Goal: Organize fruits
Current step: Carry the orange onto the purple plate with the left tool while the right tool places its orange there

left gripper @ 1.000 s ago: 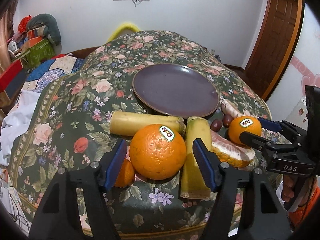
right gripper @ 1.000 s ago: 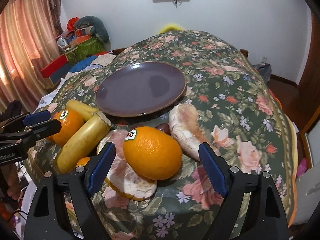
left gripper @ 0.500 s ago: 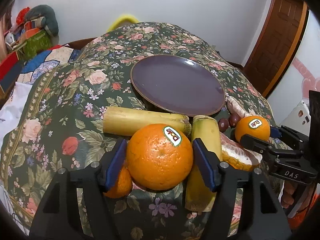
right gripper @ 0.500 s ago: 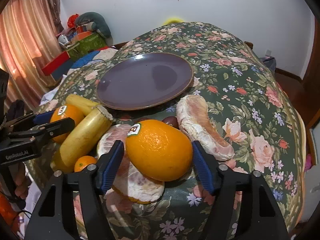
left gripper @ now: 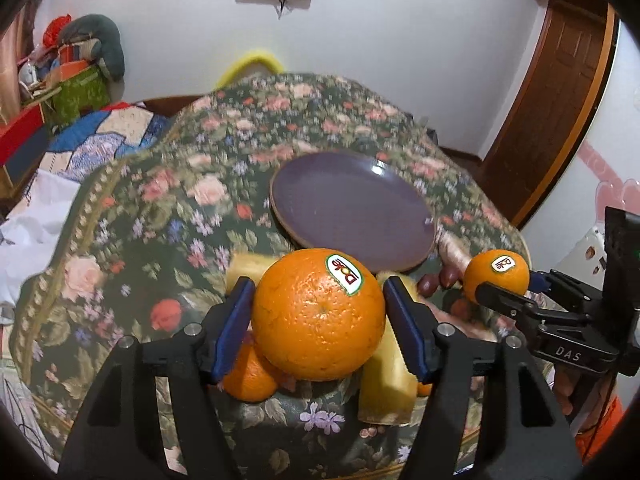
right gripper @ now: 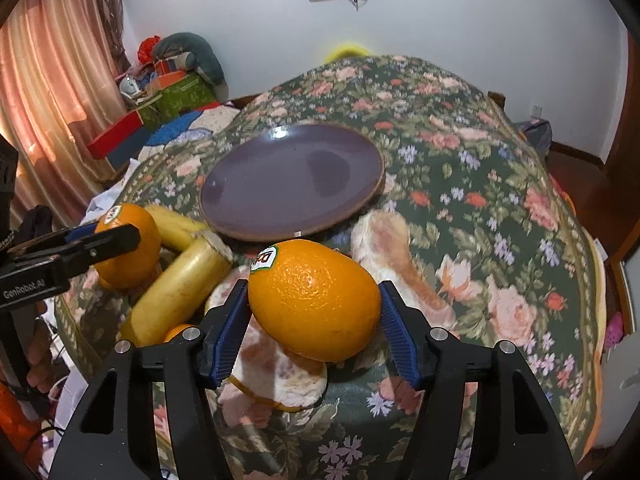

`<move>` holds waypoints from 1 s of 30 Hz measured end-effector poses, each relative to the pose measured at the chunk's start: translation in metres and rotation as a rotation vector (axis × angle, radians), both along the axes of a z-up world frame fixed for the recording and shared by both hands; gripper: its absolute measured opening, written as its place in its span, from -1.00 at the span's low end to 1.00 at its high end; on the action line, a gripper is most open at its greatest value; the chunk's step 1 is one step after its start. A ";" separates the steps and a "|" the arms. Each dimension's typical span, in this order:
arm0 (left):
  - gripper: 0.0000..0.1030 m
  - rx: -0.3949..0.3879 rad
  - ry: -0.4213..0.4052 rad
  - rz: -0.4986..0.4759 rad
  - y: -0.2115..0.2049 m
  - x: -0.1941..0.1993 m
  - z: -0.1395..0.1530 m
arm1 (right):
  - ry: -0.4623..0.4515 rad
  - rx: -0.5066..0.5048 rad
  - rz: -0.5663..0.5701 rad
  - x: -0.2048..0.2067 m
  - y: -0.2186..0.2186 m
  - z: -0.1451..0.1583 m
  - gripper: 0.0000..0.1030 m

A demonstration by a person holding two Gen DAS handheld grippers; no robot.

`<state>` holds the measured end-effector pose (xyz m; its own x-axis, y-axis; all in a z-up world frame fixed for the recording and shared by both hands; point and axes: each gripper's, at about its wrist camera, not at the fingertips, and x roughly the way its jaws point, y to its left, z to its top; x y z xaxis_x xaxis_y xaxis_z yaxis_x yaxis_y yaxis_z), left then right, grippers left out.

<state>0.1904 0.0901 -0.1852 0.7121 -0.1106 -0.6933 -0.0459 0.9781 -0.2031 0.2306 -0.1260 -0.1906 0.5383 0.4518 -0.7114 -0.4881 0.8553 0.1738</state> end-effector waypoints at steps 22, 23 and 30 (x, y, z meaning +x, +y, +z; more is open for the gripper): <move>0.27 0.027 -0.123 0.029 0.001 0.058 0.045 | -0.158 0.068 -0.049 0.056 0.007 0.051 0.16; 0.27 0.033 -0.123 0.029 0.001 0.061 0.045 | -0.159 0.068 -0.050 0.060 0.008 0.051 0.16; 0.27 0.034 -0.101 0.027 0.004 0.091 0.035 | -0.166 0.046 -0.042 0.084 0.020 0.047 0.16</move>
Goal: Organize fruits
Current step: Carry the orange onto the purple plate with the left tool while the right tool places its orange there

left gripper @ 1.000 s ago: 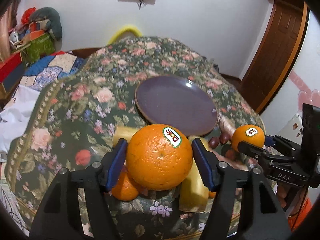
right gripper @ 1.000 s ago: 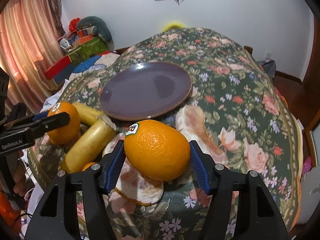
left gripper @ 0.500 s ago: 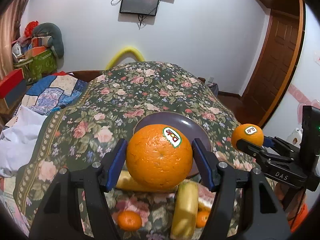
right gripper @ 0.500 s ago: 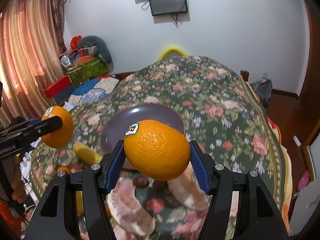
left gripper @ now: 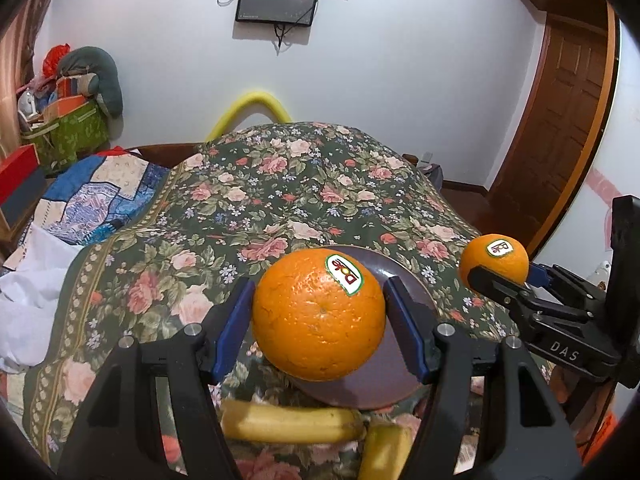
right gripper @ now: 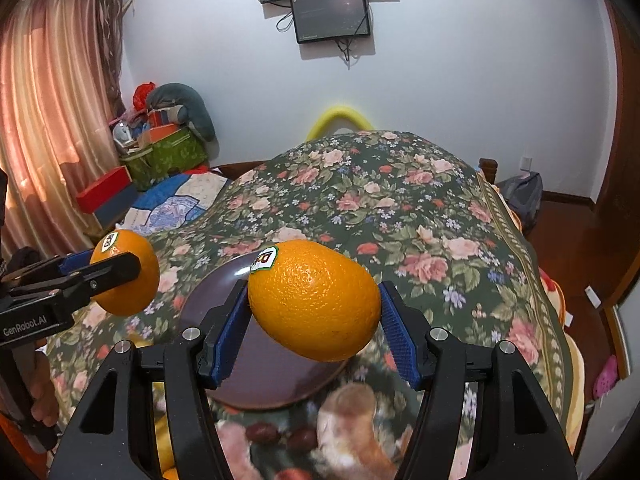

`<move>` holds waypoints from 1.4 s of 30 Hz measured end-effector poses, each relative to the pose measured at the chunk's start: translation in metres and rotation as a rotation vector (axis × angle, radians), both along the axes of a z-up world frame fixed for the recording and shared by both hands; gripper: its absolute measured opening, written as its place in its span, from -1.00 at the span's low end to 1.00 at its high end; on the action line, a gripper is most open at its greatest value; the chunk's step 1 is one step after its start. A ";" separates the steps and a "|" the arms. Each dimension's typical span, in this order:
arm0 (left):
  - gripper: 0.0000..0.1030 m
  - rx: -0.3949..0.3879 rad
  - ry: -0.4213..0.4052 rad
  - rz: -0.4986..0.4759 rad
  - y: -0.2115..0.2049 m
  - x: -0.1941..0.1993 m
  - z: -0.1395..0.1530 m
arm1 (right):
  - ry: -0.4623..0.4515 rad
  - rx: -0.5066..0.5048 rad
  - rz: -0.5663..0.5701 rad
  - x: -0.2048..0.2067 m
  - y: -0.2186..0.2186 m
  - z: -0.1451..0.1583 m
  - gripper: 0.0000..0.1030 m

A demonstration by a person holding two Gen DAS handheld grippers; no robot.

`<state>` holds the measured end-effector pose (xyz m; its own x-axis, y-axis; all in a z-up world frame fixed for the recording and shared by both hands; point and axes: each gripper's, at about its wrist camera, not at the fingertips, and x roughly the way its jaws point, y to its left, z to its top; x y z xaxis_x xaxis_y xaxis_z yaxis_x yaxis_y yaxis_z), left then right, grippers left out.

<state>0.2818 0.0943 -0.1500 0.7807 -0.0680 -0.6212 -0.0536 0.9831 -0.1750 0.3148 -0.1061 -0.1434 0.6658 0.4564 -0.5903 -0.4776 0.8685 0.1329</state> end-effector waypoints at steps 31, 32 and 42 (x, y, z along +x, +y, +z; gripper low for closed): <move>0.27 0.018 0.248 -0.068 0.002 0.091 -0.064 | 0.156 -0.196 0.076 0.067 0.050 -0.056 0.16; 0.27 0.016 0.252 -0.066 0.003 0.092 -0.066 | 0.160 -0.198 0.079 0.067 0.050 -0.057 0.16; 0.28 0.006 0.278 -0.063 0.006 0.097 -0.070 | 0.197 -0.209 0.106 0.068 0.053 -0.064 0.18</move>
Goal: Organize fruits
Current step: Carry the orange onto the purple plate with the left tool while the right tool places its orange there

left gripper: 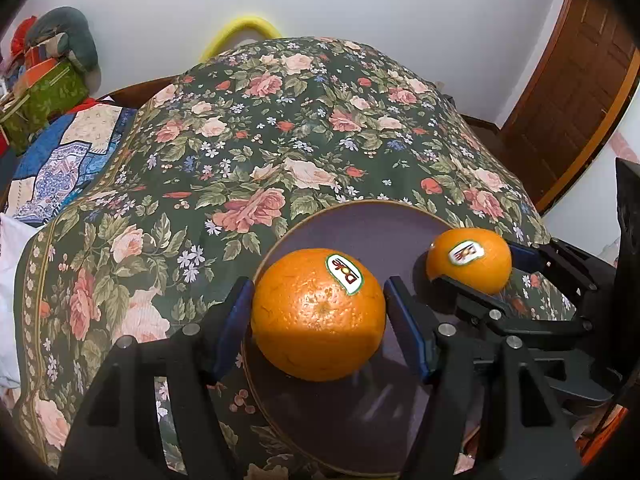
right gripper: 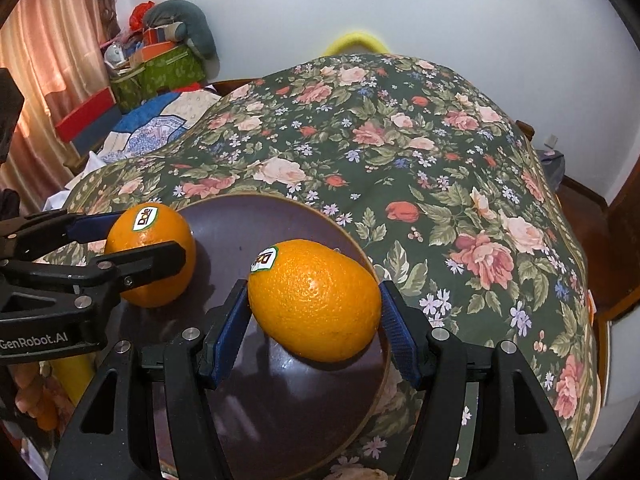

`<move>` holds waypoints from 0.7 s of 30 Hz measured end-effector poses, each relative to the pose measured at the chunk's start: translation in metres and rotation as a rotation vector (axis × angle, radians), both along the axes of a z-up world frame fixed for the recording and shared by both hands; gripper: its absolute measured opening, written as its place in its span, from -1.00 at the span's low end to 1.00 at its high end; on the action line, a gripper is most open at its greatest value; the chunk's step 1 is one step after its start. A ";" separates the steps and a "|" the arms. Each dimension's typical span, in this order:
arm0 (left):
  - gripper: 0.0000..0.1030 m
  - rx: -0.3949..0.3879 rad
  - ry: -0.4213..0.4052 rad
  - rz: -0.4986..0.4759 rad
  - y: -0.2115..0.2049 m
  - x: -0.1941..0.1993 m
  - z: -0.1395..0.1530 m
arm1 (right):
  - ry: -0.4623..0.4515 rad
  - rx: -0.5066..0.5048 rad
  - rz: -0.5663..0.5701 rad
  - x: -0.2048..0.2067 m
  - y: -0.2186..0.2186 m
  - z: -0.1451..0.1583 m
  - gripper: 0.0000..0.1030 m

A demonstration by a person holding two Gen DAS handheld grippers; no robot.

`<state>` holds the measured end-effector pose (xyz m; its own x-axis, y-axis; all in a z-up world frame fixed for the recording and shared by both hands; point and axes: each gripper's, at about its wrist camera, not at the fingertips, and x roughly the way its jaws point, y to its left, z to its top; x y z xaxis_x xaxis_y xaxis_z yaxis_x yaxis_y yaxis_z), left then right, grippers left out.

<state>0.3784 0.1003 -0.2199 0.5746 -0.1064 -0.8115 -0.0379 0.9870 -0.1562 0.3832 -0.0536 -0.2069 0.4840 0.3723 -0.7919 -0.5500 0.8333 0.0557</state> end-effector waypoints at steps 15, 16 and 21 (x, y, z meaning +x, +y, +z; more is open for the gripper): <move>0.28 -0.002 -0.092 0.013 0.000 -0.028 0.041 | -0.103 0.038 0.008 -0.029 -0.014 0.037 0.49; 0.29 -0.001 -0.100 0.014 0.000 -0.032 0.045 | -0.106 0.048 0.006 -0.032 -0.016 0.041 0.49; 0.28 0.015 -0.143 0.015 -0.003 -0.056 0.068 | -0.125 0.080 0.000 -0.049 -0.024 0.057 0.49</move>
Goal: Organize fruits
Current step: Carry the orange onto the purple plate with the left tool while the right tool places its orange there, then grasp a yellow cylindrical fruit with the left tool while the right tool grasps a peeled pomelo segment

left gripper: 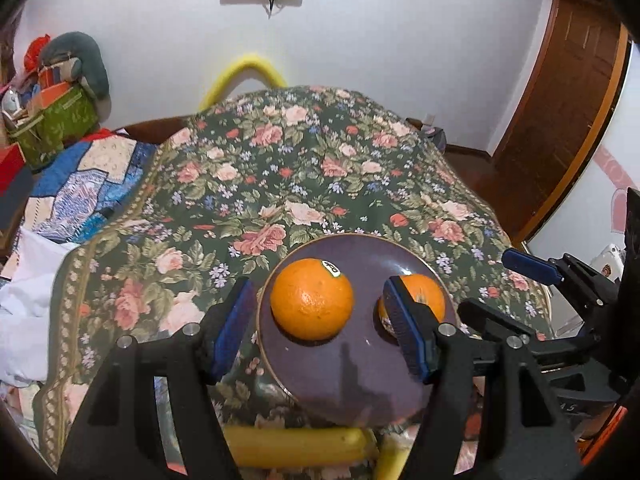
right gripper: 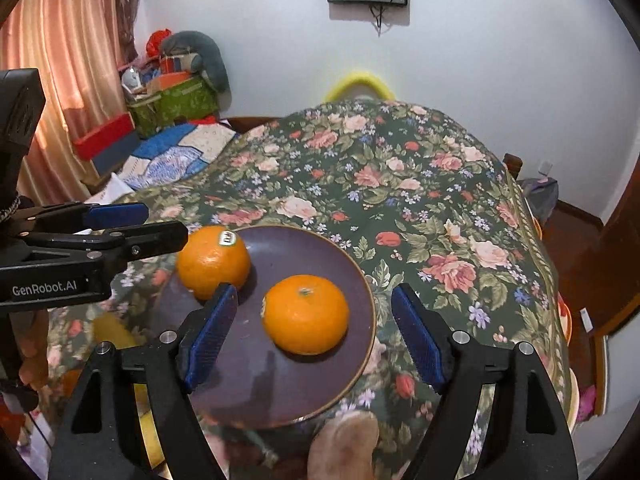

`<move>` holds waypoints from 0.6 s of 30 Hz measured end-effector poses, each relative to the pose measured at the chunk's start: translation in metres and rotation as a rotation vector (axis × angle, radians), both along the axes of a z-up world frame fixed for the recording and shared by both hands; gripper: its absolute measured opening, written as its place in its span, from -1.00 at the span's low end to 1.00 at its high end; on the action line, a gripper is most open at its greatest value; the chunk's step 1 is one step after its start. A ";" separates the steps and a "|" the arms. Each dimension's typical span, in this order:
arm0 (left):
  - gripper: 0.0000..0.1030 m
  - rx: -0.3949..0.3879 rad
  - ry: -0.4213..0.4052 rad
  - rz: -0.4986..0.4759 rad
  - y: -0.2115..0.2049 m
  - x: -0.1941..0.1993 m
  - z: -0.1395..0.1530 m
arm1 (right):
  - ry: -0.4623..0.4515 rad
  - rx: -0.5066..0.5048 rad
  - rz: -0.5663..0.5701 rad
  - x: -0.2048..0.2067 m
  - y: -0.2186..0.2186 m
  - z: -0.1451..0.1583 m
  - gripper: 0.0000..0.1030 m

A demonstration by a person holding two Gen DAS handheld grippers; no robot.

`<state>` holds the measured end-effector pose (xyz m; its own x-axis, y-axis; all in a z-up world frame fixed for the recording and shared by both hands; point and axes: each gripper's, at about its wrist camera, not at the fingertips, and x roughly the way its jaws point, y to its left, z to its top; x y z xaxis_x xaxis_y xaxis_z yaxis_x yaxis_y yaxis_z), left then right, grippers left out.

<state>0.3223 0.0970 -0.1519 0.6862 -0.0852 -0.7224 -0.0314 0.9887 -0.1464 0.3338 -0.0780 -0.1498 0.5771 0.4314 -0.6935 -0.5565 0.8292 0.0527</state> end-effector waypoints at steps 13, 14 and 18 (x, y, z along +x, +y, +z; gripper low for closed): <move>0.29 0.039 -0.062 -0.006 -0.017 -0.074 0.031 | -0.070 0.038 -0.018 -0.061 -0.029 0.037 0.49; 0.29 0.035 -0.060 -0.005 -0.018 -0.079 0.031 | -0.070 0.037 -0.017 -0.066 -0.032 0.038 0.50; 0.28 0.020 -0.046 -0.003 -0.021 -0.098 0.026 | -0.069 0.031 -0.018 -0.082 -0.037 0.038 0.50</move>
<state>0.2244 0.0757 -0.1255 0.7184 -0.0732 -0.6918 -0.0217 0.9916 -0.1275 0.2518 -0.1152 -0.1120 0.6308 0.4414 -0.6382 -0.5449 0.8375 0.0407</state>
